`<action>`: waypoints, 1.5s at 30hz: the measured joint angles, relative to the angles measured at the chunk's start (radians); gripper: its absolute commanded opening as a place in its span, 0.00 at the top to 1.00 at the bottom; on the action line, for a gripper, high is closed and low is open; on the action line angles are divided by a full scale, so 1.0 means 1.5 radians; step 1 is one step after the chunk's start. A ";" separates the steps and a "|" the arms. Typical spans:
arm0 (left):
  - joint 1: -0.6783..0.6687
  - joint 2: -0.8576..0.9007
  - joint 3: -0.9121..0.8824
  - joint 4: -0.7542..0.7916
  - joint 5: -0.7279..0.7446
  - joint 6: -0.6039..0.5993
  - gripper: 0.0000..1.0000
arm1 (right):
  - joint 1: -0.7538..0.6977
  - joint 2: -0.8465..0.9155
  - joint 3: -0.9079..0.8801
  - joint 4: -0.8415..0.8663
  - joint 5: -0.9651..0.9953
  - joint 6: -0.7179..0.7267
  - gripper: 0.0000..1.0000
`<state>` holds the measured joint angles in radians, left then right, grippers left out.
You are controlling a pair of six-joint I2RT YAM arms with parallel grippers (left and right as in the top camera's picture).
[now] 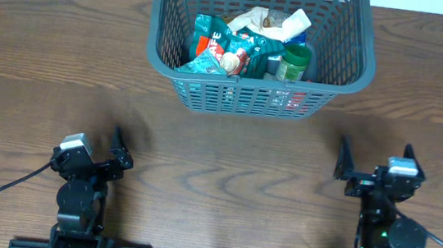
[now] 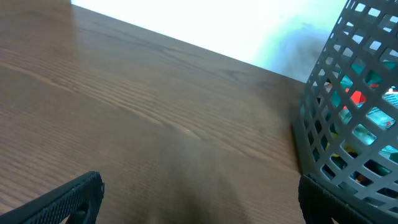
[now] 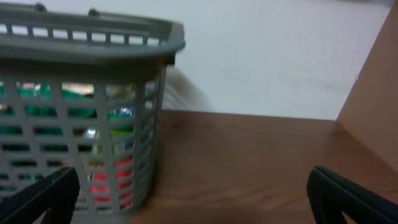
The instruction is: Pack container
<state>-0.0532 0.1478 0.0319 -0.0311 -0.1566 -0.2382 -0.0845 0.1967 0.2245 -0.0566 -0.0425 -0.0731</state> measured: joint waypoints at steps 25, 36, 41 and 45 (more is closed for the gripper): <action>0.000 0.000 0.000 0.000 0.000 0.000 0.01 | 0.000 -0.039 -0.134 0.023 -0.009 0.051 0.01; 0.000 0.000 0.000 0.000 0.000 0.000 0.01 | 0.000 -0.041 -0.144 -0.005 -0.009 0.077 0.01; 0.000 0.000 0.000 0.000 0.000 0.000 0.01 | 0.000 -0.041 -0.144 -0.005 -0.009 0.077 0.01; 0.000 0.000 0.000 0.000 0.000 0.000 0.01 | 0.000 -0.041 -0.144 -0.005 -0.009 0.077 0.01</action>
<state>-0.0532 0.1478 0.0319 -0.0311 -0.1570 -0.2382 -0.0845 0.1352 0.0086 -0.0639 -0.0566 0.0425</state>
